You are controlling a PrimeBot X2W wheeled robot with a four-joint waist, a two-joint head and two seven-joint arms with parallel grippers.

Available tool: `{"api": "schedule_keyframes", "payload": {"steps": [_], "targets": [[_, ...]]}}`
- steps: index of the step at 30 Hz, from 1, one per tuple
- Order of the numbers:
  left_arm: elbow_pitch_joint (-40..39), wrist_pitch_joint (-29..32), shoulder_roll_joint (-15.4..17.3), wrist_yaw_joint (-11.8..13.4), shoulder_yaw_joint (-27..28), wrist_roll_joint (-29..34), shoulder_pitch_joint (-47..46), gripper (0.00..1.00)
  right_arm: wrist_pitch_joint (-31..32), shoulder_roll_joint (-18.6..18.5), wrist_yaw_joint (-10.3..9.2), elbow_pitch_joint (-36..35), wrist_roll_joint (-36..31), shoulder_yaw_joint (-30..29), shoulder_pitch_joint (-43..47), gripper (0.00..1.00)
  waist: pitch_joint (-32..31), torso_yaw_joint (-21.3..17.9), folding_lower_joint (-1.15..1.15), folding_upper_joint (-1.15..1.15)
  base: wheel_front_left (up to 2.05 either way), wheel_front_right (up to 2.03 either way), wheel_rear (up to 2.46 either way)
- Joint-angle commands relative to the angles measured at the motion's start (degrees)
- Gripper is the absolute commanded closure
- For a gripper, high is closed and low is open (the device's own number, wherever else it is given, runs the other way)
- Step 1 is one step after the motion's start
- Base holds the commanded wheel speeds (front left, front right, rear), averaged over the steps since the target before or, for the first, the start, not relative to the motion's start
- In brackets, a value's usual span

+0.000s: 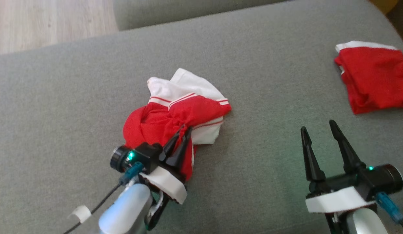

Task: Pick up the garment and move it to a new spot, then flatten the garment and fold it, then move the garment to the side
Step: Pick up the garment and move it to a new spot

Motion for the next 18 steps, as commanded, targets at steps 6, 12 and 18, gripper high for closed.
{"api": "schedule_keyframes", "payload": {"steps": [6,12,18], "targets": [[-0.7,-2.0,-3.3,2.2,4.4,2.8,-0.8,0.00,-0.6,0.3,-0.05,-0.1,0.0,1.5,-3.2,0.00,0.9,2.8,-0.01,0.00,0.00,0.00,0.00],[-10.5,-2.0,-4.2,7.9,10.4,11.0,6.2,0.00,-0.6,0.5,-0.05,1.7,0.5,0.6,-1.9,0.00,-4.4,7.9,-0.01,0.00,0.00,0.00,0.00],[-18.4,-2.1,-4.5,11.1,18.1,13.4,16.2,0.00,-0.6,0.8,-0.05,2.7,1.5,-1.3,0.8,0.00,-9.8,12.9,-0.01,0.00,0.00,0.00,0.00]]}}
